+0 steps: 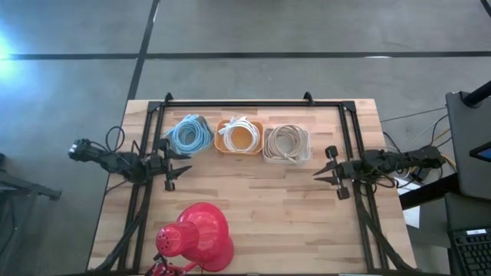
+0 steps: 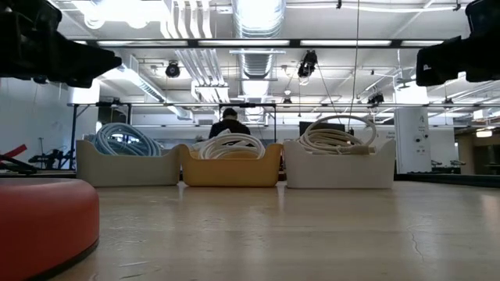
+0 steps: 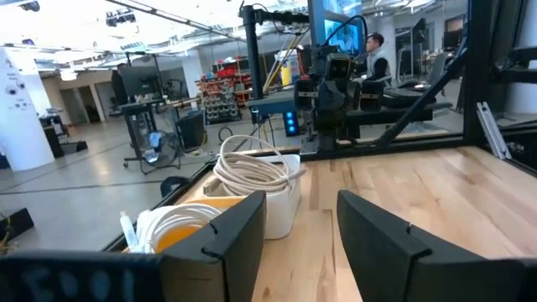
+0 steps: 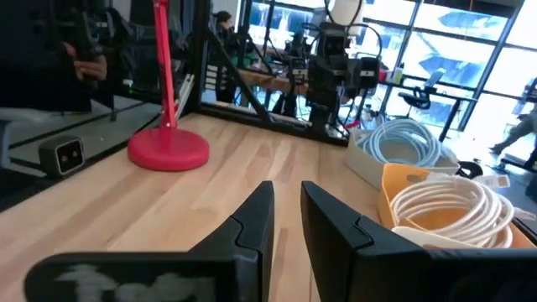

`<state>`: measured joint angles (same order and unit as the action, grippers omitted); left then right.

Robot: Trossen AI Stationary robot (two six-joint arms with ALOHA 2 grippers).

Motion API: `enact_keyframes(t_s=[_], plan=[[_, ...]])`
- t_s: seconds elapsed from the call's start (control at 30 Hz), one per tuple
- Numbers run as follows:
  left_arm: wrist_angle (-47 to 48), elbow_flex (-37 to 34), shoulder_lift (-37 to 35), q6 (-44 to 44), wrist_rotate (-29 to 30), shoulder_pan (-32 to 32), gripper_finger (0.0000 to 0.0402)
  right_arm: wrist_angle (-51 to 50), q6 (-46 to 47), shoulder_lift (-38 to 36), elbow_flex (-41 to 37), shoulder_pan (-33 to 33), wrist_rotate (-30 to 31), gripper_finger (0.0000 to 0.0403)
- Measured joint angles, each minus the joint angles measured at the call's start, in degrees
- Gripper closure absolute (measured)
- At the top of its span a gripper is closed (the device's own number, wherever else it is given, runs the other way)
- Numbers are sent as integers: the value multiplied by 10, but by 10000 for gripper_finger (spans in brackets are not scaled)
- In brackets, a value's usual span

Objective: Sort HDMI cables
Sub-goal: Return to Home Position

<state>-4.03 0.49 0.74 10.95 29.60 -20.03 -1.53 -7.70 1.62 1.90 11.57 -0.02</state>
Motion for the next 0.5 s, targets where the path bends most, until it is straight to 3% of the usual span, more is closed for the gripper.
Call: enact_keyframes(t_s=[0.5], plan=[[5, 0, 6, -21, 7, 0, 225, -12, 17, 4, -1, 0, 1, 344]])
